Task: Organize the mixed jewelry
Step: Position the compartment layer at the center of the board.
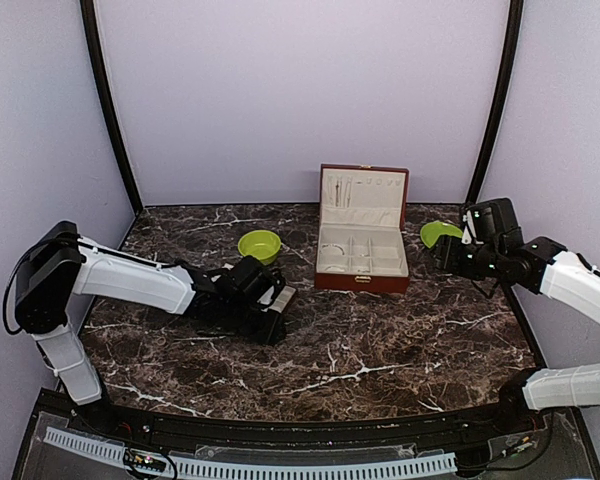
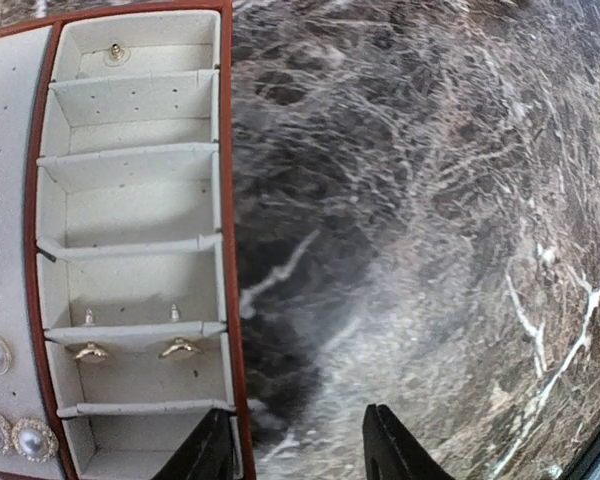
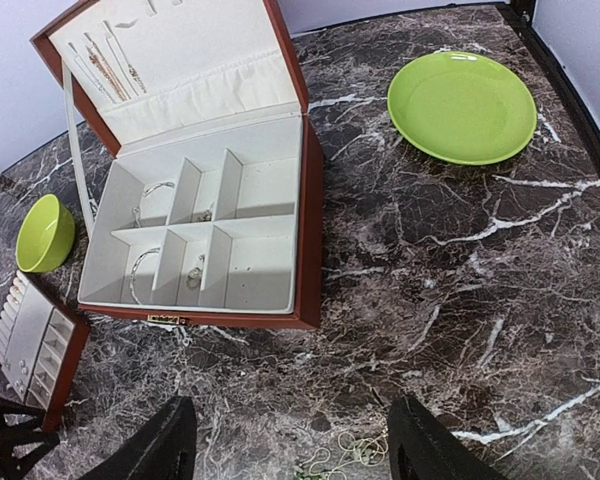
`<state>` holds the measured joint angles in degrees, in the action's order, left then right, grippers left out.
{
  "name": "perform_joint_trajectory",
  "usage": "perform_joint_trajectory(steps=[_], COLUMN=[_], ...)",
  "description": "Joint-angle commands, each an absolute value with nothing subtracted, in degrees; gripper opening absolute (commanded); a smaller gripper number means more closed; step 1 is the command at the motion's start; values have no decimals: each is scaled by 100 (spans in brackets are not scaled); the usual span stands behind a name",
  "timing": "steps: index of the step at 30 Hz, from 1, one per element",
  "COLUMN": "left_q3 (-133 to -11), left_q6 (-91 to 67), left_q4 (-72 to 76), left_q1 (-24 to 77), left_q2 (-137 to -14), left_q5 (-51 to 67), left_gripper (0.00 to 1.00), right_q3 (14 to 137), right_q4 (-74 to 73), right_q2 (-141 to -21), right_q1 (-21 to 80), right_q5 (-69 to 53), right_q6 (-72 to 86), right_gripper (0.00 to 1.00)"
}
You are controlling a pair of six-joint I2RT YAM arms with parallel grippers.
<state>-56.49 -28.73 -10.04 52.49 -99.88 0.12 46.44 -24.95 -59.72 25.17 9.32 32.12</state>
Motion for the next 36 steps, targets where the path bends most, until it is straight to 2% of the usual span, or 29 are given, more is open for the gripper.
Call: perform_joint_trajectory(steps=[1, 9, 17, 24, 29, 36], left_q3=[-5684, -5859, -6086, -6201, -6115, -5196], left_q6=[-3673, -4341, -4464, -4234, -4333, -4491], left_q4=[-884, -865, -1132, -1848, -2919, -3714], left_q1=[5725, 6558, 6889, 6884, 6562, 5127], left_q2=[-10167, -10274, -10188, -8987, -8125, -7241], left_q5=[113, -116, -302, -1056, -1556, -1350], left_gripper=[47, 46, 47, 59, 66, 60], right_q3=[4627, 4615, 4638, 4776, 4770, 4693], right_q4=[-2496, -2401, -2393, -2479, -2390, -2254], right_q2=[-5911, -5912, -5917, -5833, -5786, -5743], right_q1=[2535, 2538, 2531, 2532, 2534, 2531], right_q5=[1081, 1076, 1057, 962, 745, 445], right_q6=[3248, 3278, 3264, 3209, 3163, 3043], right_gripper=[66, 66, 67, 68, 69, 69])
